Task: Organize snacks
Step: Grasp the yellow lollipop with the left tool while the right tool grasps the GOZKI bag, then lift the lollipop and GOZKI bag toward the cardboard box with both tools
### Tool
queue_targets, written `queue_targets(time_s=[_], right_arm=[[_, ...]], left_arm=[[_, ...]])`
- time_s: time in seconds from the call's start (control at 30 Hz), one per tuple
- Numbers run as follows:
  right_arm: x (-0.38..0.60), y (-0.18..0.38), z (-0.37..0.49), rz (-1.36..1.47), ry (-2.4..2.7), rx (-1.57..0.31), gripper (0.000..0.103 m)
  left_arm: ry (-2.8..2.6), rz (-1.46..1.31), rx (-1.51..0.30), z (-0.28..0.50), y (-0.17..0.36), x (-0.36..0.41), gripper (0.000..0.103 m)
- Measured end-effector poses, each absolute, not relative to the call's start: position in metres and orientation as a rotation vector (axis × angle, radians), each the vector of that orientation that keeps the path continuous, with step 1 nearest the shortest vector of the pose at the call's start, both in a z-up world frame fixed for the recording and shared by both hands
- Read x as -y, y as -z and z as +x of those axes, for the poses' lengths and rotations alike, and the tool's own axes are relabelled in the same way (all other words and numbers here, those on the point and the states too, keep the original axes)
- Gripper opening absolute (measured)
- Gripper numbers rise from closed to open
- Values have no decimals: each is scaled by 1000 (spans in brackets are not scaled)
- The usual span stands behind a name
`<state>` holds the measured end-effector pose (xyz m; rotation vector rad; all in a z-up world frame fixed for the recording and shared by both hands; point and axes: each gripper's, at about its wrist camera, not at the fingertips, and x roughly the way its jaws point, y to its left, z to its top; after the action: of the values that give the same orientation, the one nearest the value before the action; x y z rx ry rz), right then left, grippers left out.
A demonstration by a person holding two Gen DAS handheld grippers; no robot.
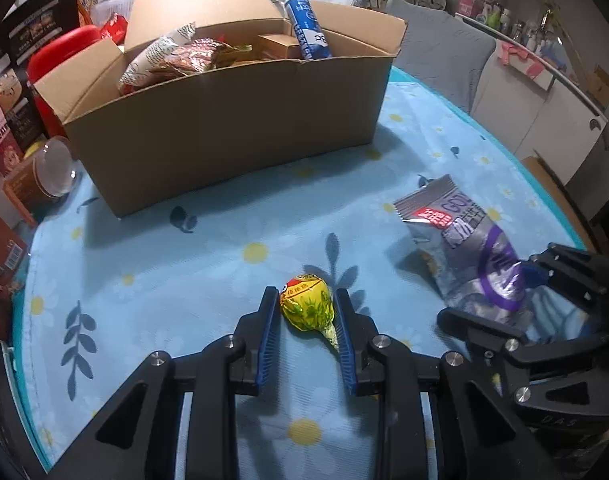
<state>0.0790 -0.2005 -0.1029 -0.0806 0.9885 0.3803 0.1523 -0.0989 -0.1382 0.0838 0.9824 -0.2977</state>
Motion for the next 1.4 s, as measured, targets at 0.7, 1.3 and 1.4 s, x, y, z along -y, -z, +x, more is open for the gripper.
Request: queue_targets(time_s=[0.7, 1.3, 1.4], right_arm=[[204, 100, 84, -5, -276, -917, 29], [192, 64, 77, -7, -389, -831, 29], [194, 63, 77, -2, -382, -834, 29]], left_arm=[[336, 93, -977, 161, 135, 104, 27], [321, 61, -854, 147, 83, 87, 27], [346, 31, -883, 149, 87, 81, 27]])
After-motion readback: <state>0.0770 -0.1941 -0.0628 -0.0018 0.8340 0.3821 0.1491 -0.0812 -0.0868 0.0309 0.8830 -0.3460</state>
